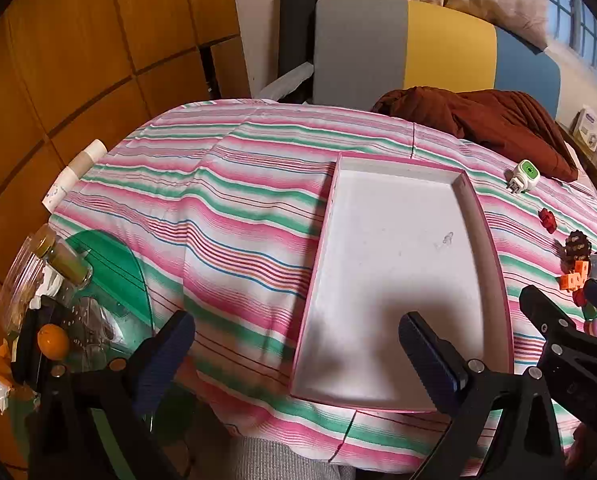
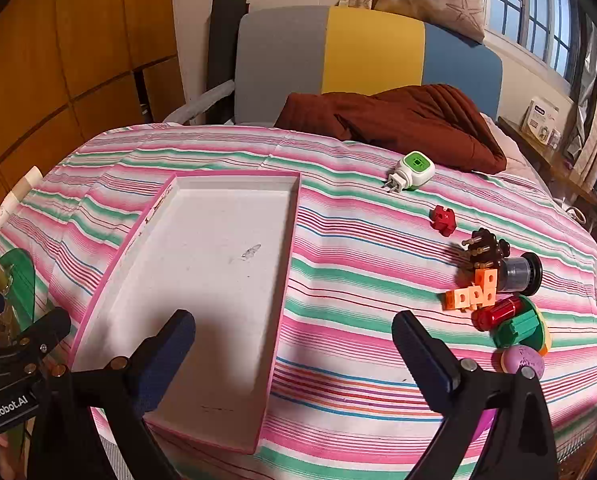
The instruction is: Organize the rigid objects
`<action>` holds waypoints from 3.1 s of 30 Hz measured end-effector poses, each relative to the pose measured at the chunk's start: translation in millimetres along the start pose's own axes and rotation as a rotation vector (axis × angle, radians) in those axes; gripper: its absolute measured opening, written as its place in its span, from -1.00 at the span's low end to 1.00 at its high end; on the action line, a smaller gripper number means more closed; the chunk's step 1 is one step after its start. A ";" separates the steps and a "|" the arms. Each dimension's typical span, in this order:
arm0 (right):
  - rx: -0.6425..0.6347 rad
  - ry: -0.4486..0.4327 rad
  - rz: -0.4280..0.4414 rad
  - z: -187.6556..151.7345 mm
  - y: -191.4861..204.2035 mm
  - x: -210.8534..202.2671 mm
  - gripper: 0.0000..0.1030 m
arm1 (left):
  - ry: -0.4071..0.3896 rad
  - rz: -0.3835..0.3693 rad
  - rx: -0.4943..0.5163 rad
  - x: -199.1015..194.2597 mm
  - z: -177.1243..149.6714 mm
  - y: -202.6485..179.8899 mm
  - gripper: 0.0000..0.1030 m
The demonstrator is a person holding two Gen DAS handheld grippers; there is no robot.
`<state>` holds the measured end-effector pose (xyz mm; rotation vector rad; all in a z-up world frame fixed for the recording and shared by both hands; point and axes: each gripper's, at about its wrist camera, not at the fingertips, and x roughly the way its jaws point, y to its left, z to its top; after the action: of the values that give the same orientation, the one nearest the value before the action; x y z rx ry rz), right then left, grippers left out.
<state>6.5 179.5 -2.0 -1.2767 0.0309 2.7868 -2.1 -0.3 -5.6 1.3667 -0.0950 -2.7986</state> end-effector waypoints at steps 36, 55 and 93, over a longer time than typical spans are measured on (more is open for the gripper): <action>0.007 -0.027 0.026 -4.0 -7.9 -10.0 0.96 | 0.020 0.028 0.012 1.6 -3.3 -4.8 0.99; 0.309 0.003 -0.025 -25.4 -127.6 -20.5 0.82 | -0.017 -0.029 0.194 -11.2 -15.6 -74.9 0.99; 0.813 -0.035 -0.037 -58.1 -299.8 -33.8 0.82 | 0.014 -0.611 0.469 14.1 -72.8 -298.1 0.73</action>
<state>95.5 473.4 -10.4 -0.9748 0.9980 2.3186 47.7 293.2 -81.0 1.7579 -0.4265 -3.4205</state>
